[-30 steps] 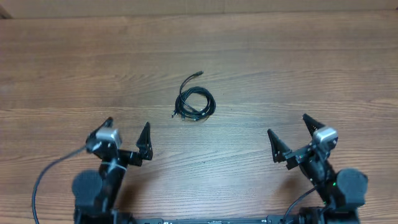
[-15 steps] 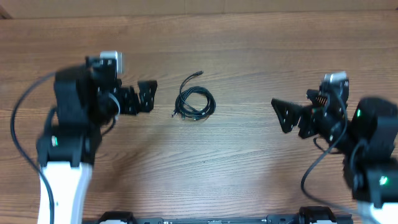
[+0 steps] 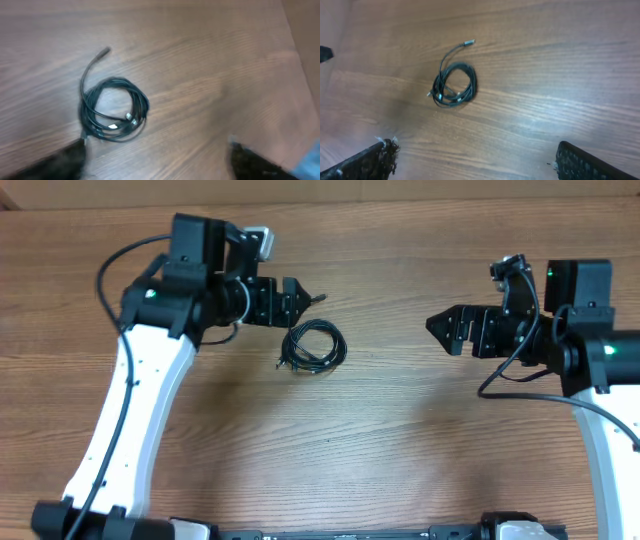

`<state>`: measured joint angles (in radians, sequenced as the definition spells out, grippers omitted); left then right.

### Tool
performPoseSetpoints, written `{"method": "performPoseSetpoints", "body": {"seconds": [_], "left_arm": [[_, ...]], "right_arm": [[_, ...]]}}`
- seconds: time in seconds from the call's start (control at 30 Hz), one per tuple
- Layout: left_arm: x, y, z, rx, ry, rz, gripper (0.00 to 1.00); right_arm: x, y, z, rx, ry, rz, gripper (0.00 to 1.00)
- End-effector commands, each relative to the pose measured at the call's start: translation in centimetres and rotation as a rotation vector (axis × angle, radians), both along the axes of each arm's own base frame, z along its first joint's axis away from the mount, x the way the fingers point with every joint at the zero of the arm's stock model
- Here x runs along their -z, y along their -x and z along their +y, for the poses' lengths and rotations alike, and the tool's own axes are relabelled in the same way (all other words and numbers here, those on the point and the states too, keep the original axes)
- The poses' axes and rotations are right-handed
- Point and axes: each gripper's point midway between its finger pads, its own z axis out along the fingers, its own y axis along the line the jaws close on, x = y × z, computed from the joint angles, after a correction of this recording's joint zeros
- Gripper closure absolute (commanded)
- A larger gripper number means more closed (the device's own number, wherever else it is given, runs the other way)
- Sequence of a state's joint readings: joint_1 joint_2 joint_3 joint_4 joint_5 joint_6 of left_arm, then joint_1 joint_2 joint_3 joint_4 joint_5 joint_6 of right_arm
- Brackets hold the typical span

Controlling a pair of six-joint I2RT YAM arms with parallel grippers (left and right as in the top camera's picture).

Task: Untangle cables
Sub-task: 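Move both grippers forward toward the black cable coil, then grasp a strand of the black cable coil with the left gripper and lift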

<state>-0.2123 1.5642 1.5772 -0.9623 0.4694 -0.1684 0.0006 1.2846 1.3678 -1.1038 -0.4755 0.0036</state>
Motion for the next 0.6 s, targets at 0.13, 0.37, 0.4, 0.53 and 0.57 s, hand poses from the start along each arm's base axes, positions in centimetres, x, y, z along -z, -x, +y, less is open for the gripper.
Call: {"method": "performPoseSetpoints", "body": {"seconds": [0.13, 0.37, 0.4, 0.53, 0.57], "left_arm": [[7.6, -0.3, 0.5, -0.399, -0.102, 0.363, 0.33], [13.3, 1.2, -0.4, -0.698, -0.364, 0.42, 0.44], [14.5, 1.1, -0.8, -0.761, -0.372, 0.432, 0.48], [17.3, 1.0, -1.6, -0.845, -0.375, 0.482, 0.51], [17.9, 1.0, -1.6, -0.868, -0.379, 0.498, 0.51]], "right_arm": [[-1.0, 0.0, 0.2, -0.011, -0.014, -0.023, 0.0], [-0.9, 0.0, 0.2, -0.009, -0.011, -0.019, 0.0], [-0.9, 0.1, 0.2, -0.009, -0.011, -0.018, 0.0], [-0.9, 0.1, 0.2, -0.009, -0.011, -0.016, 0.0], [-0.9, 0.1, 0.2, -0.009, -0.011, -0.014, 0.0]]}}
